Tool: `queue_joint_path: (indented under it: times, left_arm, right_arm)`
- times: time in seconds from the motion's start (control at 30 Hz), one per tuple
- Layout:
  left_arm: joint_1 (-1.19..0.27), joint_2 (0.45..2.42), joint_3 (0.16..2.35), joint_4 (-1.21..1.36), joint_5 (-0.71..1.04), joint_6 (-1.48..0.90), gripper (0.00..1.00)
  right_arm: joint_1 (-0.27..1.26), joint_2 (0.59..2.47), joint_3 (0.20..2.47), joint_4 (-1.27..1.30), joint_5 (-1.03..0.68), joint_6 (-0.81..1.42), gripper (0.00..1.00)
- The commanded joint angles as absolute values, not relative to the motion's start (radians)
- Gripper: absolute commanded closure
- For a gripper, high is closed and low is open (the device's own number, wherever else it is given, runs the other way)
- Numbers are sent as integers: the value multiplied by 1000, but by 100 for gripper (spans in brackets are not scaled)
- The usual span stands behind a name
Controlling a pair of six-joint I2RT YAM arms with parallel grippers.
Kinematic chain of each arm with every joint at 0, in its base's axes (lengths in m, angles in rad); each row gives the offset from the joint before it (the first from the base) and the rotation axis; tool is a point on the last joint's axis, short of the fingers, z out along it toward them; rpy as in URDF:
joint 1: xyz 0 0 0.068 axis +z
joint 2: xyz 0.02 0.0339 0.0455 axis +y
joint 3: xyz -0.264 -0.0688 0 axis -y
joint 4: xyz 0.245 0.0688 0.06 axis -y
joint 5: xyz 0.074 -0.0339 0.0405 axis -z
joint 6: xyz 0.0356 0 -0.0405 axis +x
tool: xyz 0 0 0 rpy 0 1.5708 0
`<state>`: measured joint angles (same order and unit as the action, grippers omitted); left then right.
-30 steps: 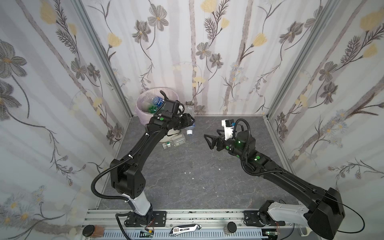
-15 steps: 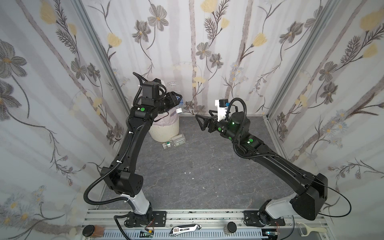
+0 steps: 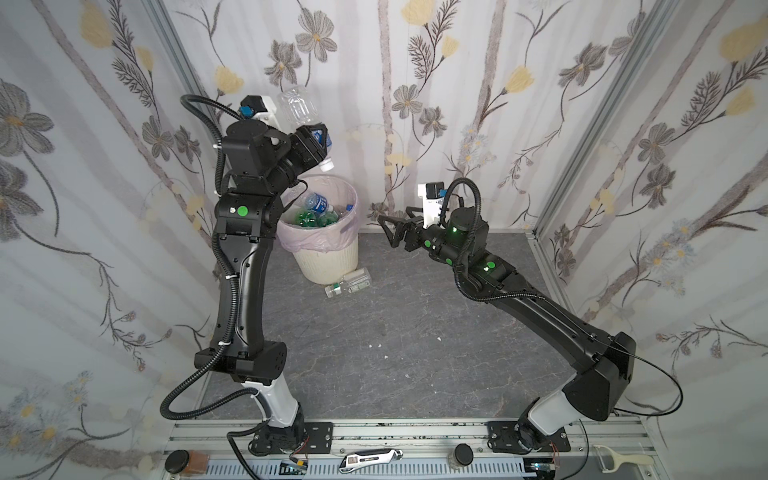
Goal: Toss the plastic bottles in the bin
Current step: 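Open the left gripper to drop the blue-labelled bottle into the bin, then move the left gripper down toward the clear green-capped bottle beside the bin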
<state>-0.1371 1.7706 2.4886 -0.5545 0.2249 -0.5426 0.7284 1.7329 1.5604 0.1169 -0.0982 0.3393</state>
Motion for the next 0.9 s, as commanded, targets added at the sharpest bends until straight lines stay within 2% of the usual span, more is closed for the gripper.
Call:
queue_joint_path:
  times: [0.0, 0.17, 0.33, 0.43, 0.6, 0.87]
  left_arm:
    - [-108, 1815, 2517, -539, 204, -595, 41]
    - [-63, 1943, 2502, -526, 223, -645, 39]
    - [-4, 2124, 2486, -529, 368, -754, 26]
    - [-11, 2106, 2448, -527, 357, -740, 10]
    - [-15, 2068, 2432, -526, 373, -729, 0]
    - [-27, 2011, 2370, -527, 369, -709, 0]
  right_arm:
    - [729, 1742, 1564, 85, -104, 344, 0]
    - [729, 1740, 1546, 87, -105, 348, 0]
    - [730, 1732, 1524, 87, -112, 355, 0]
    - [730, 1718, 1499, 92, -102, 354, 0]
    - [730, 1727, 1488, 111, -111, 364, 0]
    - [735, 1734, 1483, 125, -132, 387, 0]
